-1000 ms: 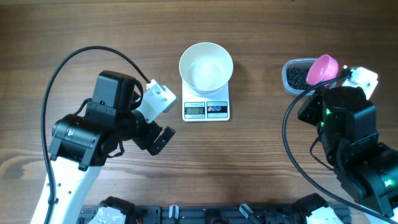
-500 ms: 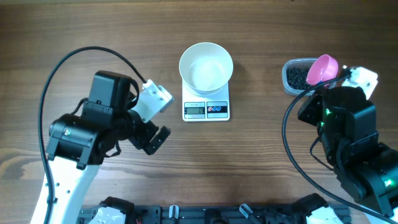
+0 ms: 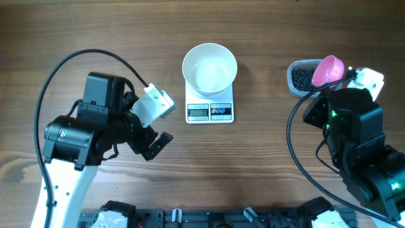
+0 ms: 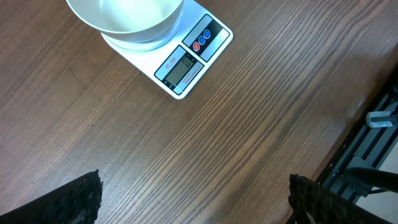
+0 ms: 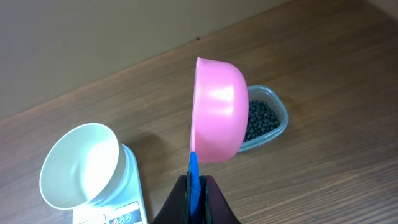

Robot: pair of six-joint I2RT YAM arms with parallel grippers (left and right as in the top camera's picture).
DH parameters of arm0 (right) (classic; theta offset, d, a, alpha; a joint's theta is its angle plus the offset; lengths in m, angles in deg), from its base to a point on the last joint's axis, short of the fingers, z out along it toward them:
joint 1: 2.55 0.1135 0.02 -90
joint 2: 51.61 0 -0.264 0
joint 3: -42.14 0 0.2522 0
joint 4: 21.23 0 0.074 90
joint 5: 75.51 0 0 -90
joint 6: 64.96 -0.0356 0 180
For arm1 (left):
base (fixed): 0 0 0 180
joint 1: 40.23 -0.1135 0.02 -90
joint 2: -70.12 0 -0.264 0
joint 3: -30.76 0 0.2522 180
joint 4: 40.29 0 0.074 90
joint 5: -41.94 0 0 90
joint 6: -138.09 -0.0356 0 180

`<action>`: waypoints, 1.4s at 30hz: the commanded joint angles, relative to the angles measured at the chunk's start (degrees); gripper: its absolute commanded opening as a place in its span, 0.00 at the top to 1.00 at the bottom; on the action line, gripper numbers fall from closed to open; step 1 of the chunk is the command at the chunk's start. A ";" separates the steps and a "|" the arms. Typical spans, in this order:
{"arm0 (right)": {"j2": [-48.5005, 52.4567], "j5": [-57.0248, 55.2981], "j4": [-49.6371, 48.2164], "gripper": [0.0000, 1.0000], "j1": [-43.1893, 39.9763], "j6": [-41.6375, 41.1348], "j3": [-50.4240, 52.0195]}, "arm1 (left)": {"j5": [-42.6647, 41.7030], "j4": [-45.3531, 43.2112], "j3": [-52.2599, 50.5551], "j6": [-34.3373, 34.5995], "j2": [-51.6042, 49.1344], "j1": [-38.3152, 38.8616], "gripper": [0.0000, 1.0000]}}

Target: Scoop item into bowl and weigh 150g on scale

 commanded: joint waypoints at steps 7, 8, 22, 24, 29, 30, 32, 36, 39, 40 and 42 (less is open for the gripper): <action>0.20 0.98 -0.11 0.96 -0.20 1.14 -1.22 | -0.33 0.02 0.48 -1.33 0.28 -0.37 0.00; 0.20 0.98 -0.09 0.96 -0.20 1.14 -1.22 | 0.96 0.02 0.39 -1.33 0.28 -0.37 0.00; 1.05 3.50 0.39 0.96 -0.22 19.47 -1.22 | 2.78 0.22 0.33 -1.29 -1.92 -0.37 0.00; 3.34 5.20 1.07 0.96 -0.46 24.85 -1.22 | 2.78 0.22 0.33 -1.29 -1.92 -0.37 0.00; 12.98 6.38 2.56 0.96 -3.37 28.79 -1.22 | 2.78 0.22 0.33 -1.29 -1.92 -0.37 0.00; 14.19 6.36 2.62 0.96 -3.76 29.59 -1.22 | 2.78 0.22 0.33 -1.29 -1.92 -0.37 0.00; 16.11 6.36 2.49 0.96 -4.59 29.70 -1.22 | 2.78 0.22 0.33 -1.29 -1.92 -0.37 0.00; 16.31 6.36 1.38 0.96 -5.57 31.47 -1.95 | 2.78 0.22 0.33 -1.29 -1.92 -0.37 0.00; 16.28 6.62 1.86 0.96 -6.64 32.22 -2.36 | 2.78 0.22 0.33 -1.29 -1.92 -0.37 0.00; 16.28 6.67 1.86 0.96 -6.64 31.95 -2.36 | 2.78 0.22 0.33 -1.29 -1.92 -0.37 0.00; 16.26 8.22 1.07 0.96 -6.64 30.21 -2.43 | 2.78 0.22 0.33 -1.31 -1.92 -0.37 0.00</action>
